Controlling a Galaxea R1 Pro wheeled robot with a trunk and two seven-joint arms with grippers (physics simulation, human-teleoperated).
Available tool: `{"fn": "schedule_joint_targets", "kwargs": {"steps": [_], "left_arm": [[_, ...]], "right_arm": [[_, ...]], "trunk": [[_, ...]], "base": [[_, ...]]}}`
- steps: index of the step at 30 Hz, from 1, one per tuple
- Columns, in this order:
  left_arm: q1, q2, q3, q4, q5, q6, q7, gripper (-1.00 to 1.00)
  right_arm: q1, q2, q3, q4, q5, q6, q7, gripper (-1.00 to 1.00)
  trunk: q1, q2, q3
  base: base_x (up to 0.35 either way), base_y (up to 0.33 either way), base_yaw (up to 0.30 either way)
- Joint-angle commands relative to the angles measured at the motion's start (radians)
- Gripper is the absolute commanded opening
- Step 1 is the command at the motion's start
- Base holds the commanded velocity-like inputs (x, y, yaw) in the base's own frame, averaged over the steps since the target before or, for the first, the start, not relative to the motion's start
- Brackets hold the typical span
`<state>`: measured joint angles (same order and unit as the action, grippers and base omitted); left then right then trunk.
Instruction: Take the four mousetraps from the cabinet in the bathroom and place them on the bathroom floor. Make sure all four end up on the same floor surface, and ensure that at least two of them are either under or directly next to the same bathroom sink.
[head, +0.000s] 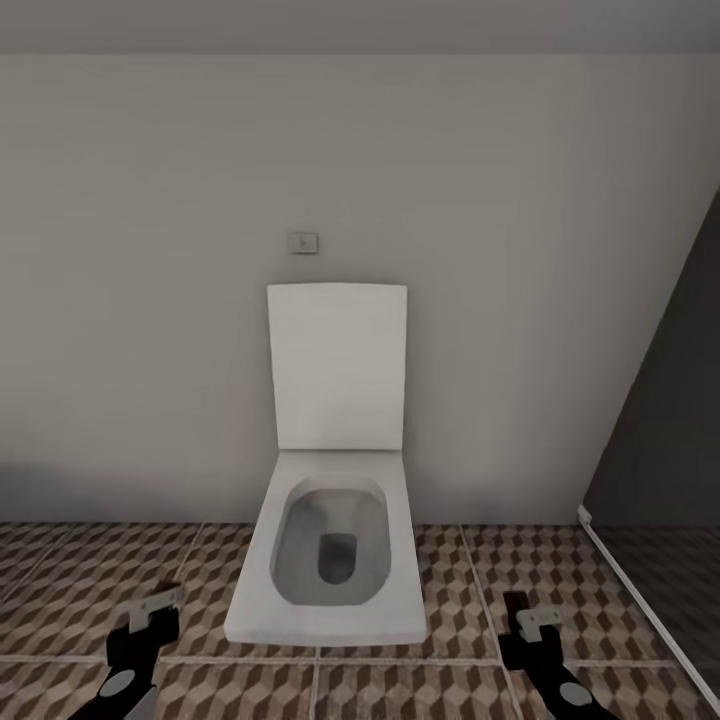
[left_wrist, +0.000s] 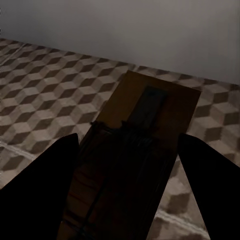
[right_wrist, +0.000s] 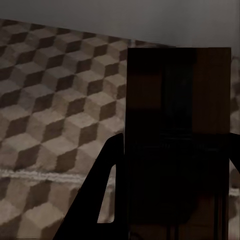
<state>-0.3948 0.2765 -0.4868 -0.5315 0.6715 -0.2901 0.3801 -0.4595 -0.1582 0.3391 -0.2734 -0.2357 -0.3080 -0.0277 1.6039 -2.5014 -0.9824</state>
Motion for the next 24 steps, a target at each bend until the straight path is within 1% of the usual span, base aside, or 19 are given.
{"fn": "schedule_joint_targets", "kwargs": {"steps": [1,7,12,18,24], "left_arm": [[-0.001,0.002,-0.008,-0.001,0.007,-0.004,0.007,-1.0],[-0.001,0.008,-0.003,0.0,0.007,-0.003,0.008,-1.0],[-0.001,0.008,0.008,0.0,0.007,-0.003,0.007,-1.0],[-0.001,0.005,0.01,0.0,0.007,-0.004,0.007,-1.0],[-0.001,0.009,0.011,-0.001,0.007,-0.004,0.008,-1.0]], "right_arm": [[-0.001,-0.001,0.009,0.0,-0.01,-0.003,-0.003,-1.0],[-0.001,-0.001,0.009,0.0,-0.009,-0.004,-0.003,-1.0],[-0.001,-0.001,0.011,0.0,-0.007,-0.004,0.002,-1.0],[-0.001,-0.001,0.009,0.0,-0.007,-0.004,0.007,-1.0],[-0.001,-0.001,0.01,0.0,-0.009,-0.004,0.008,-1.0]], "trunk": [[0.0,-0.001,-0.005],[0.003,-0.002,-0.028],[0.003,-0.002,-0.028],[0.003,-0.002,-0.028],[0.003,-0.002,-0.028]], "base": [[0.0,0.0,0.0],[0.0,0.0,0.0],[0.0,0.0,0.0],[0.0,0.0,0.0],[0.0,0.0,0.0]]}}
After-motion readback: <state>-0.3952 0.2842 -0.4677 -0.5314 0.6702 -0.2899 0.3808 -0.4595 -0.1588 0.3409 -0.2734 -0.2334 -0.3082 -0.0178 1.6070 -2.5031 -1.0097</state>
